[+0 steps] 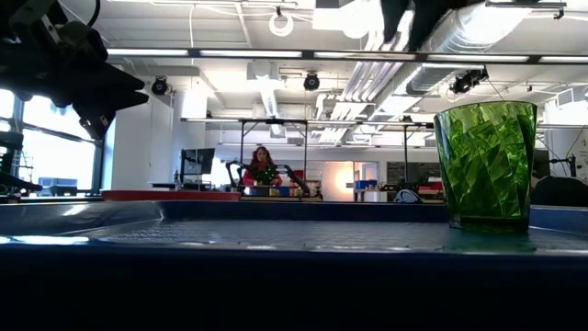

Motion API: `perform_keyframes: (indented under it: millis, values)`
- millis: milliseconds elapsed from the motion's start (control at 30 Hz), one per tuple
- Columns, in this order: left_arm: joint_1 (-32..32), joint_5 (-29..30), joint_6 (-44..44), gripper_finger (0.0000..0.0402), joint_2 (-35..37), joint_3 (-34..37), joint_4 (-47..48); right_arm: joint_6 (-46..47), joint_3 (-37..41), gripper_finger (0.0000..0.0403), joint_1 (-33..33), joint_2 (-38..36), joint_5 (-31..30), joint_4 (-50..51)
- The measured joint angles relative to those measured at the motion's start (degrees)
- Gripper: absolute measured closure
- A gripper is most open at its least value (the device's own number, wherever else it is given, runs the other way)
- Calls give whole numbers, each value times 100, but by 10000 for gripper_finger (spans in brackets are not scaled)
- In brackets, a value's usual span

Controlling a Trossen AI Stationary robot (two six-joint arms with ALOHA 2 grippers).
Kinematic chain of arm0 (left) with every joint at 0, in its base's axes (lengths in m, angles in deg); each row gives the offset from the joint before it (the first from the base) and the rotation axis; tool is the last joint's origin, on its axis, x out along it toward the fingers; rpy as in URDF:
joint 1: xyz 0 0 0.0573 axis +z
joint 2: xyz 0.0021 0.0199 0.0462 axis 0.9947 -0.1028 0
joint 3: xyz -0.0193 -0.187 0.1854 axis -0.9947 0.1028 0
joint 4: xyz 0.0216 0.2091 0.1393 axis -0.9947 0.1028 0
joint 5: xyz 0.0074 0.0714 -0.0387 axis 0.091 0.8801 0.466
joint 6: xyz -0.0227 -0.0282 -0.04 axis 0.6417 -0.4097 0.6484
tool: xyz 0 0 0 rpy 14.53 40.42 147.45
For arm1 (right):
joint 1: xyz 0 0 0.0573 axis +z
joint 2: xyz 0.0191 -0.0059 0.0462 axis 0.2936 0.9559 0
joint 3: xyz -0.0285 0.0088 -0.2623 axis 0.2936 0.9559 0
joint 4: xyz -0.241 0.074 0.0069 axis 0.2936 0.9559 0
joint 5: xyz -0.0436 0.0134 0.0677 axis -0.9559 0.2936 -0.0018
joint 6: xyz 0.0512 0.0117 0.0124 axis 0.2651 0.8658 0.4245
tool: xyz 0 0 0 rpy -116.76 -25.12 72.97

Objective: Pick and place plate/cup/fork/spoon on tray
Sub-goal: Put the pink plate on the blue tray

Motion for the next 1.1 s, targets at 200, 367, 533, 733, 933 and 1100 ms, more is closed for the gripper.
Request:
perform_keyframes:
  millis: [200, 367, 533, 733, 933, 1100]
  values:
    - [2, 341, 45, 311, 0, 1, -34, -12, -747, 267, 0, 0, -812, 214]
    - [2, 334, 98, 311, 0, 0, -34, -162, -1129, 267, -3, -4, -1194, 321]
    - [2, 26, -429, 311, 0, -107, -71, -267, -1229, 267, -2, -4, -1418, 328]
    - [2, -177, -1716, 309, -52, -586, -56, -268, -1229, 267, -4, -4, -1429, 326]
    - [2, -165, -3177, 300, -414, -1304, 428, -268, -1229, 267, -4, -4, -1451, 328]
    - [2, 99, -3721, 288, -1012, -2035, 1139, -268, -1229, 267, -4, -2, -1549, 323]
